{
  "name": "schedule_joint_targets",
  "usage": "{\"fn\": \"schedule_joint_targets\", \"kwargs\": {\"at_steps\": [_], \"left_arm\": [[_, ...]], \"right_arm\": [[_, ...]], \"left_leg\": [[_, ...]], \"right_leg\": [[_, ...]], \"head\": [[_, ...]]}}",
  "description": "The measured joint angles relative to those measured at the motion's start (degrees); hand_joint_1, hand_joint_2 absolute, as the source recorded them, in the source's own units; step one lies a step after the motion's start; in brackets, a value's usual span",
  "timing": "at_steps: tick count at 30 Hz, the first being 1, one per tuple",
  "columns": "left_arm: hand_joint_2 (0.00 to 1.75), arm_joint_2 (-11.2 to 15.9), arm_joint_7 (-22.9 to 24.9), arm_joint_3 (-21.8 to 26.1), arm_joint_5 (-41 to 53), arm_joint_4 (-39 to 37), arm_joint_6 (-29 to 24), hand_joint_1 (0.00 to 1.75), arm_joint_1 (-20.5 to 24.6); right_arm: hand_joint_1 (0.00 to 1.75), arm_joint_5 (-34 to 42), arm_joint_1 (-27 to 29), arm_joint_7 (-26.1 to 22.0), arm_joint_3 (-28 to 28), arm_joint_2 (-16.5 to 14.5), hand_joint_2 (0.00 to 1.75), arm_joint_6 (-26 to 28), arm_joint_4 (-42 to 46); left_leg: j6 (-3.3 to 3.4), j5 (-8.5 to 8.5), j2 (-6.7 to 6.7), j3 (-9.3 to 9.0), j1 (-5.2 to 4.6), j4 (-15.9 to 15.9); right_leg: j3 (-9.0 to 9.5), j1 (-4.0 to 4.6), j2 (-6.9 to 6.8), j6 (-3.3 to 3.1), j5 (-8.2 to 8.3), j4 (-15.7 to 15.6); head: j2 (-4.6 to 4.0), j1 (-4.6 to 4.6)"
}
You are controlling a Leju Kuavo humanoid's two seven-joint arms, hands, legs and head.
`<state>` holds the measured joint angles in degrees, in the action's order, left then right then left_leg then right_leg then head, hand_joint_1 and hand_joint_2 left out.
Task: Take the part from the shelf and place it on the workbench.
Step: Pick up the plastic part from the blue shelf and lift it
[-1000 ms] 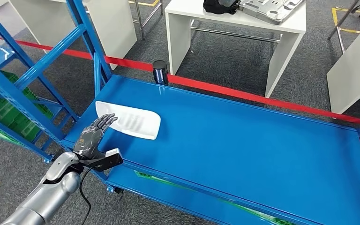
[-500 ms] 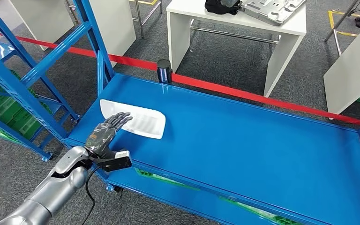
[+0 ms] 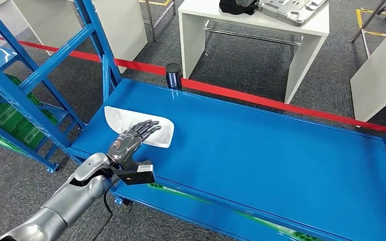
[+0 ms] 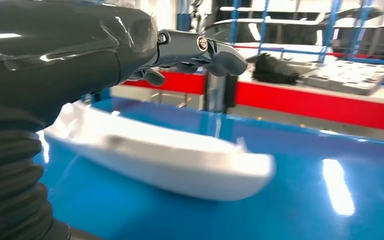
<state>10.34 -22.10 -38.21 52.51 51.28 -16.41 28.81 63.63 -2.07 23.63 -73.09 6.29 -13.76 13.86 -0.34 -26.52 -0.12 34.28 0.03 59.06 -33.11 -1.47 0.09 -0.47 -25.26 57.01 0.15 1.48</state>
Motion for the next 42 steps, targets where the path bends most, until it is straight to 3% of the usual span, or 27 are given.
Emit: {"fn": "schedule_joint_targets", "kwargs": {"at_steps": [2, 4, 5, 6, 7, 9, 10, 12, 15, 17, 18, 20, 21, 22, 23, 25, 27, 30, 32, 33, 35, 37, 38, 39, 41, 42], "left_arm": [[1.75, -0.13, -0.07, -0.43, -0.18, -0.15, 0.07, 0.03, 0.43], [1.75, -0.24, -0.08, -0.87, -0.22, -0.43, 0.22, 0.81, 0.57], [1.75, -0.28, -0.08, -1.09, -0.22, -0.57, 0.3, 1.21, 0.6], [1.75, -0.31, -0.08, -1.29, -0.22, -0.69, 0.32, 1.58, 0.7], [1.75, -0.31, -0.09, -1.46, -0.22, -0.77, 0.33, 1.62, 0.88], [1.75, -0.3, -0.12, -1.74, -0.22, -0.83, 0.34, 1.53, 1.4], [1.75, -0.3, -0.13, -1.81, -0.22, -0.84, 0.35, 1.47, 1.61], [1.75, -0.31, -0.15, -1.86, -0.22, -0.86, 0.35, 1.4, 1.79], [1.75, -0.33, -0.17, -1.9, -0.22, -0.87, 0.36, 1.41, 1.87], [1.75, -0.31, -0.21, -2.01, -0.22, -0.93, 0.42, 1.4, 1.98], [1.75, -0.3, -0.23, -2.11, -0.29, -0.97, 0.44, 1.4, 2.13], [1.75, -0.31, -0.26, -2.45, -0.42, -1.03, 0.48, 1.37, 2.25], [1.75, -0.32, -0.26, -2.63, -0.49, -1.06, 0.48, 1.37, 2.26], [1.75, -0.32, -0.26, -2.79, -0.49, -1.11, 0.48, 1.36, 2.18], [1.75, -0.32, -0.25, -2.93, -0.54, -1.17, 0.48, 1.34, 2.14], [1.75, -0.3, -0.13, -3.21, -0.75, -1.23, 0.39, 1.35, 2.15], [1.75, -0.2, 0.19, -3.39, -1.01, -1.23, 0.15, 1.35, 2.22], [1.75, 0.04, 0.76, -3.6, -1.2, -1.23, -0.29, 1.37, 2.28], [1.75, 0.3, 0.98, -3.73, -1.3, -1.21, -0.46, 1.37, 2.3], [1.75, 0.48, 1.06, -3.76, -1.37, -1.2, -0.52, 1.37, 2.32], [1.75, 0.78, 1.15, -3.86, -1.51, -1.19, -0.66, 1.36, 2.25], [1.75, 0.98, 1.19, -4.05, -1.63, -1.19, -0.78, 1.34, 1.98], [1.75, 1.09, 1.2, -4.15, -1.75, -1.19, -0.86, 1.35, 1.86], [1.75, 1.18, 1.21, -4.21, -1.88, -1.16, -0.94, 1.35, 1.8], [1.75, 1.43, 1.22, -4.25, -2.1, -0.97, -1.11, 1.32, 1.83], [1.75, 1.51, 1.23, -4.24, -2.15, -0.82, -1.17, 1.06, 1.86]], "right_arm": [[0.0, 0.05, 0.01, 0.0, 0.0, 0.01, 0.0, 0.15, 0.0], [0.0, 0.13, 0.06, 0.0, 0.0, -0.01, 0.0, 0.41, 0.0], [0.0, 0.18, 0.08, 0.0, 0.0, -0.01, 0.0, 0.6, 0.0], [0.0, 0.24, 0.07, 0.0, 0.0, -0.03, 0.0, 0.78, 0.0], [0.0, 0.3, 0.04, 0.0, 0.0, -0.05, 0.0, 0.94, 0.0], [0.0, 0.44, -0.01, 0.0, 0.0, -0.15, 0.0, 1.19, 0.0], [0.0, 0.5, -0.03, 0.0, 0.0, -0.21, 0.0, 1.25, 0.0], [0.0, 0.57, -0.05, 0.0, 0.0, -0.28, 0.0, 1.3, 0.0], [0.0, 0.59, -0.07, 0.0, 0.0, -0.26, 0.0, 1.36, 0.0], [0.0, 0.63, -0.04, -0.01, 0.0, -0.27, 0.0, 1.53, 0.0], [0.0, 0.7, -0.02, -0.03, 0.0, -0.3, 0.0, 1.78, 0.0], [0.0, 0.84, 0.04, -0.08, 0.0, -0.32, 0.0, 2.41, 0.0], [0.0, 0.89, 0.08, -0.1, 0.0, -0.3, 0.0, 2.66, 0.0], [0.0, 0.9, 0.14, -0.1, 0.0, -0.28, 0.0, 2.75, 0.0], [0.0, 0.9, 0.21, -0.11, 0.0, -0.25, 0.0, 2.78, 0.0], [0.0, 0.92, 0.26, -0.14, 0.0, -0.18, 0.0, 2.85, 0.0], [0.0, 0.99, 0.21, -0.18, 0.0, -0.14, 0.0, 2.92, 0.0], [0.0, 1.09, 0.21, -0.08, 0.0, -0.2, 0.0, 2.9, 0.0], [0.0, 1.19, 0.27, 0.04, 0.0, -0.22, 0.0, 2.88, 0.0], [0.0, 1.27, 0.29, 0.06, 0.0, -0.23, 0.0, 2.89, 0.0], [0.0, 1.44, 0.34, 0.08, 0.0, -0.2, 0.0, 2.95, 0.0], [0.0, 1.57, 0.45, 0.07, -0.01, -0.2, 0.0, 3.07, 0.0], [0.0, 1.62, 0.5, 0.05, -0.02, -0.19, 0.0, 3.13, 0.0], [0.0, 1.64, 0.53, 0.04, -0.02, -0.19, 0.0, 3.19, 0.0], [0.0, 1.69, 0.54, 0.01, -0.02, -0.26, 0.0, 3.3, 0.02], [0.0, 1.7, 0.52, 0.0, -0.02, -0.3, 0.0, 3.34, 0.04]], "left_leg": [[-0.63, -3.71, 0.03, 3.2, 0.29, 7.07], [-0.95, -6.3, 0.03, 6.64, 0.52, 14.28], [-0.95, -6.04, 0.04, 7.1, 0.58, 15.11], [-0.83, -4.62, 0.04, 6.25, 0.6, 13.25], [-0.61, -2.52, 0.04, 4.34, 0.58, 9.36], [0.0, 0.49, 0.03, 0.19, 0.4, 1.12], [0.22, 0.97, 0.03, -1.01, 0.29, -1.2], [0.34, 0.76, 0.06, -1.52, 0.14, -2.17], [0.41, 0.9, 0.06, -1.41, 0.06, -2.2], [0.73, 1.08, 0.04, -1.37, -0.04, -2.4], [1.18, 1.39, 0.07, -1.58, 0.03, -2.8], [2.05, 2.02, 0.14, -1.99, 0.08, -3.59], [2.26, 2.21, 0.15, -2.08, 0.11, -3.77], [2.26, 2.19, 0.12, -2.03, 0.03, -3.7], [2.2, 2.13, 0.07, -2.02, 0.01, -3.58], [1.89, 1.85, -0.02, -1.98, 0.04, -3.13], [1.31, 1.44, -0.09, -1.7, -0.22, -2.5], [0.68, 1.19, -0.06, -1.41, -0.34, -2.12], [0.15, 0.02, -0.01, -0.69, -0.12, -0.6], [-0.18, -1.37, 0.0, 0.36, 0.01, 1.65], [-0.71, -5.1, 0.02, 3.92, 0.22, 9.27], [-0.83, -6.83, 0.03, 6.76, 0.29, 15.06], [-0.71, -6.06, 0.03, 6.66, 0.29, 14.76], [-0.44, -4.34, 0.03, 5.34, 0.25, 12.04], [0.49, -0.7, 0.04, 1.01, -0.02, 3.54], [0.92, 0.24, 0.09, -0.58, -0.23, 0.4]], "right_leg": [[0.04, -0.05, 0.04, -0.33, 0.0, -0.01], [0.02, 0.05, 0.06, -0.39, -0.02, 0.0], [0.05, 0.08, 0.08, -0.39, -0.03, 0.01], [0.1, 0.1, 0.11, -0.38, -0.04, 0.01], [0.19, 0.14, 0.14, -0.37, -0.04, 0.01], [0.25, 0.28, 0.19, -0.3, -0.04, 0.0], [0.23, 0.38, 0.19, -0.25, -0.04, 0.0], [0.12, 0.58, 0.18, -0.17, -0.02, 0.0], [0.03, 0.62, 0.19, -0.03, 0.0, 0.01], [0.01, 0.58, 0.18, 0.43, 0.08, -0.14], [-0.79, 0.56, 0.15, 0.59, -0.75, 1.42], [-4.79, 0.55, 0.1, 0.76, -4.22, 9.59], [-7.15, 0.51, 0.07, 0.72, -6.03, 14.31], [-8.33, 0.47, 0.07, 0.98, -6.58, 16.61], [-7.95, 0.42, 0.05, 1.44, -5.82, 15.64], [-4.18, 0.24, -0.05, 2.25, -2.59, 7.63], [-1.08, 0.25, -0.09, 1.97, -0.43, 1.4], [-0.68, 0.39, 0.02, 0.68, -0.05, 0.66], [-0.62, 0.13, 0.08, 0.06, 0.08, 0.56], [-0.59, 0.0, 0.1, -0.21, 0.15, 0.51], [-0.66, 0.1, 0.13, -0.49, 0.17, 0.52], [-0.7, 0.23, 0.13, -0.5, 0.16, 0.54], [-0.67, 0.32, 0.14, -0.51, 0.16, 0.54], [-0.61, 0.43, 0.17, -0.5, 0.16, 0.53], [-0.49, 0.65, 0.24, -0.46, 0.18, 0.52], [-0.51, 0.76, 0.25, -0.38, 0.21, 0.51]], "head": [[0.0, 0.11], [0.0, 0.11], [0.0, 0.11], [0.0, 0.11], [0.0, 0.11], [0.0, 0.07], [0.0, 0.04], [0.0, 0.0], [0.0, 0.03], [0.0, 0.08], [0.0, 0.02], [0.0, -0.14], [0.0, -0.23], [0.0, -0.25], [0.0, -0.26], [0.0, -0.28], [0.0, -0.29], [0.0, -0.23], [0.0, -0.17], [0.0, -0.13], [0.0, -0.06], [0.0, -0.06], [0.0, -0.06], [0.0, -0.06], [0.0, -0.1], [0.0, -0.1]]}}
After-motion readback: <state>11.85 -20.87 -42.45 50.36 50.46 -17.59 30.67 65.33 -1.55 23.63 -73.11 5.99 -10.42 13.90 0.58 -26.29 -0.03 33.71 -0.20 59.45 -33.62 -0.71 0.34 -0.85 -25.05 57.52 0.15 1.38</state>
